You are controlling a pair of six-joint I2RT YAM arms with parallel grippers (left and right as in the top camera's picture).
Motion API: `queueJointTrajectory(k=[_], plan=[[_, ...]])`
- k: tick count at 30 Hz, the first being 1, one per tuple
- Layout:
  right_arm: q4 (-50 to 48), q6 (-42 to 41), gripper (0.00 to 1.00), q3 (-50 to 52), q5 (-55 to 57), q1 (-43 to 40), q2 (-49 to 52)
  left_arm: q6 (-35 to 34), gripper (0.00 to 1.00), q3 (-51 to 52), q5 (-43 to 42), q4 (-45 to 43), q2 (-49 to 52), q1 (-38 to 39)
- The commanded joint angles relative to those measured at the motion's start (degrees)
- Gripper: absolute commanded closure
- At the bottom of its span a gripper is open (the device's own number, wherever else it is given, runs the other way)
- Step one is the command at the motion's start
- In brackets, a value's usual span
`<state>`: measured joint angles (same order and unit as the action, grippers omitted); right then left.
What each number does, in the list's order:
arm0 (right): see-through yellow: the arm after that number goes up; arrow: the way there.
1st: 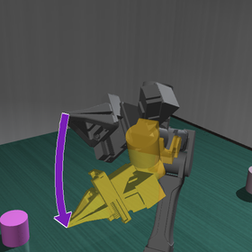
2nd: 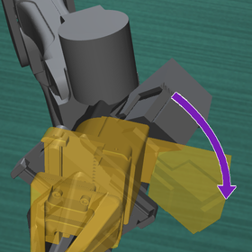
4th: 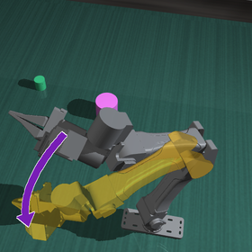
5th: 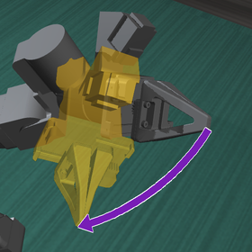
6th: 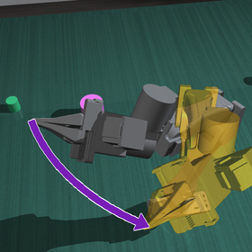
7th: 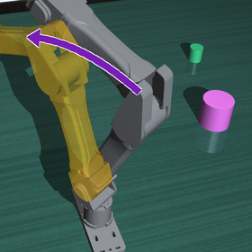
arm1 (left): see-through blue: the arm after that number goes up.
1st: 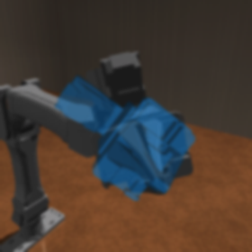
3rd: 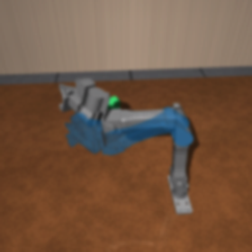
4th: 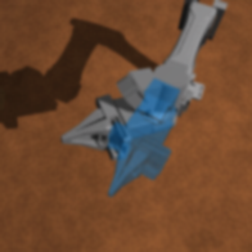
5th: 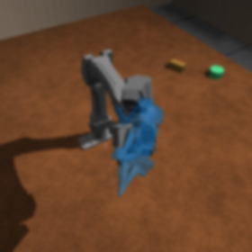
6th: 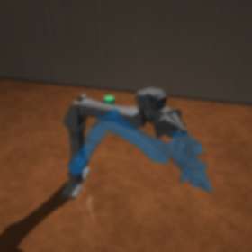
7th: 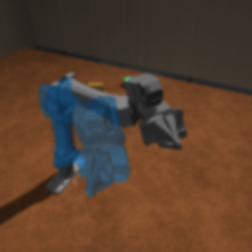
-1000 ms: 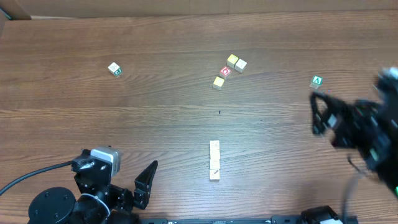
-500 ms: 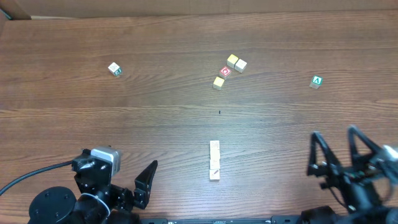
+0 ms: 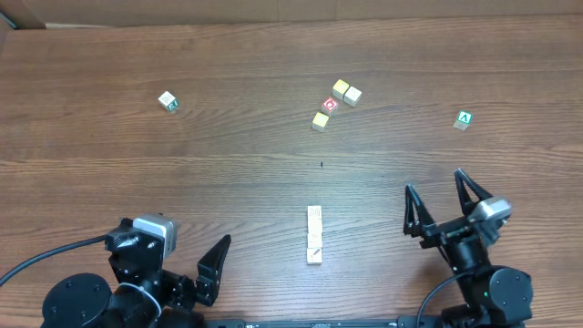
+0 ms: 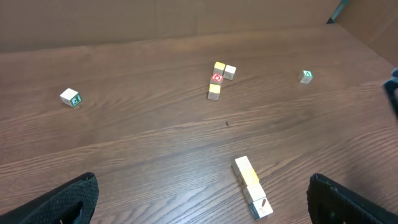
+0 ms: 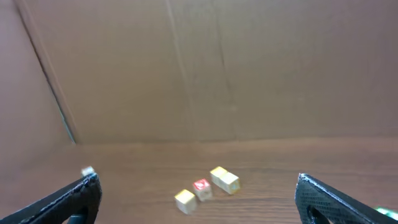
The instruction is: Flip 4 blocks
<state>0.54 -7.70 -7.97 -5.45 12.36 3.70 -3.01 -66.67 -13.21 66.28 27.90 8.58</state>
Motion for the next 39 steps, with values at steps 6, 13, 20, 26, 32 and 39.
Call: queueJointTrajectory(k=[6,13,20,26,32,39], plan=[[1.20,13.73,0.00,4.24,-2.62,-0.61,-3.54,0.46,0.00,-0.02,0.31,-0.02,-0.22,0.11],[4.11,0.57,0.00,7.52,1.75,-2.05,-3.54,0.46,0.00,-0.02,0.31,-0.02,-0.22,0.11],[4.31,2.36,0.00,7.50,3.50,-2.14,-3.54,0.46,0.00,-0.02,0.31,-0.02,-0.22,0.11],[4.26,2.97,0.00,7.50,2.97,-2.14,-3.54,0.46,0.00,-0.02,0.31,-0.02,-0.22,0.11],[4.11,2.99,0.00,7.50,2.82,-2.16,-3.54,0.46,0.00,-0.02,0.31,-0.02,-0.22,0.11],[4.11,2.99,0.00,7.50,2.82,-2.14,-3.54,0.46,0.00,-0.02,0.31,-0.02,-0.22,0.11]])
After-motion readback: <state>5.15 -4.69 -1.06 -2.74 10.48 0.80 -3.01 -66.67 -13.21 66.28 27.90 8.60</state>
